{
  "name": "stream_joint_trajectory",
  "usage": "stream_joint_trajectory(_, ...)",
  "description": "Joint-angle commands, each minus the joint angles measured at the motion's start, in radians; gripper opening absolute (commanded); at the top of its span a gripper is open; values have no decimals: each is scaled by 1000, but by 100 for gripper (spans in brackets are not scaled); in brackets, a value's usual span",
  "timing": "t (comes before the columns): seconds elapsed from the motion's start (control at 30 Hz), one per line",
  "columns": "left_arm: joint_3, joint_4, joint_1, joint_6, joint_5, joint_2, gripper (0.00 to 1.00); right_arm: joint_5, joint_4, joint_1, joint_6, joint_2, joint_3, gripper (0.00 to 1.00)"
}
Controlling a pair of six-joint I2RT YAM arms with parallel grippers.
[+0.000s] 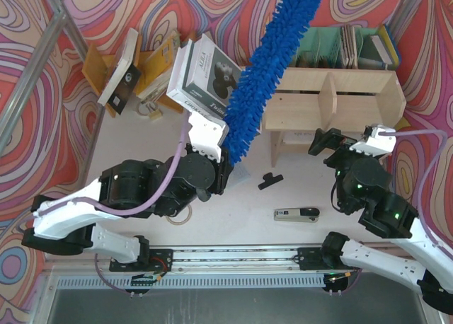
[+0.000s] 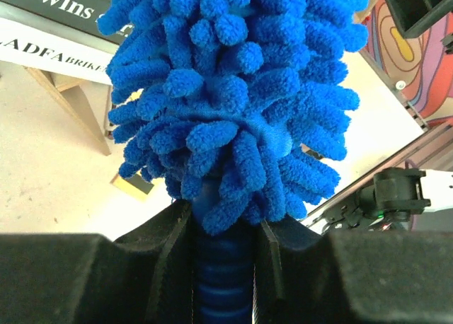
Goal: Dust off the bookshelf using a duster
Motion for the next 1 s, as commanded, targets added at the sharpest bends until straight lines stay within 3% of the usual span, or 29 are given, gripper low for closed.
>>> stream_joint_trajectory(0.0, -16, 11, 1, 35, -57, -92, 0, 25, -44, 0, 45, -1, -6, 99)
stream_joint_trajectory(0.3, 10, -116, 1, -3, -121, -235, 0, 32, -46, 1, 71, 15, -41, 99)
stream_joint_trajectory(0.53, 40, -369, 1, -176, -287, -302, 0, 31, -50, 0, 90, 37, -53, 99)
stream_joint_trajectory(0.97, -246, -505, 1, -478, -292, -455, 0, 11, -51, 0, 131, 76, -91, 99)
